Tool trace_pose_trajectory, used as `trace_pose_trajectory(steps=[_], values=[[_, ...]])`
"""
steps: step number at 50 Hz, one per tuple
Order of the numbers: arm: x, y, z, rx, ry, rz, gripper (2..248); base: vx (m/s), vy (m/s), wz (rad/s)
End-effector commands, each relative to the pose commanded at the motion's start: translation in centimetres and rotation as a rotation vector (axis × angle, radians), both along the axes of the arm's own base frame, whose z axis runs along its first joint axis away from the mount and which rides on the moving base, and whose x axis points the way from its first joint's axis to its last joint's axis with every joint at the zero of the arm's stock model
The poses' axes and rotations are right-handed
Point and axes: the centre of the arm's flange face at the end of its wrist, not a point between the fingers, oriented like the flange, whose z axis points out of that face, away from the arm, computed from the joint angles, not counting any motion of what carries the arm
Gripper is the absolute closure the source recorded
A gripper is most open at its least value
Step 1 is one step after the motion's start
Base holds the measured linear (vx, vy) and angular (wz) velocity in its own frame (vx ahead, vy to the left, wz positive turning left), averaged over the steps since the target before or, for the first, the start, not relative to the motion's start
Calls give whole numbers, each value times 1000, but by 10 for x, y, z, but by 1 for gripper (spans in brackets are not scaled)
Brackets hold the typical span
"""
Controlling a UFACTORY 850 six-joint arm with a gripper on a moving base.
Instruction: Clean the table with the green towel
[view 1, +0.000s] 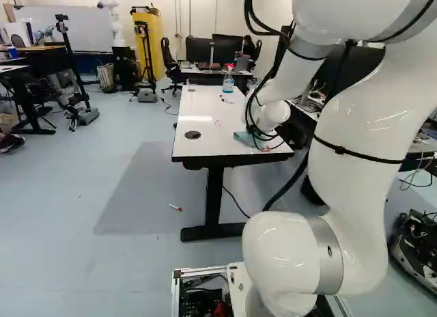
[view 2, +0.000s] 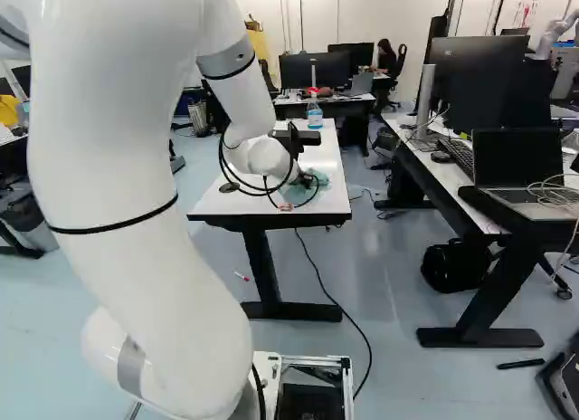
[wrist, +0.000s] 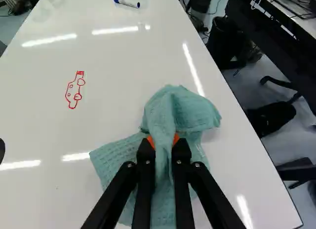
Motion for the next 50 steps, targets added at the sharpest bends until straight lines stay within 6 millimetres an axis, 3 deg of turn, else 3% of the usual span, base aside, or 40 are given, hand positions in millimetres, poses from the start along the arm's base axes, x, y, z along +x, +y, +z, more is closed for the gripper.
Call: trace_pose_trajectory(steps=[10, 25, 50], values=[[17, 6, -1, -1, -6, 18, 206, 0, 0, 0], [43, -1, -2, -3, -17, 14, 206, 0, 0, 0], [45, -40, -3, -5, -21, -58, 206, 0, 0, 0]])
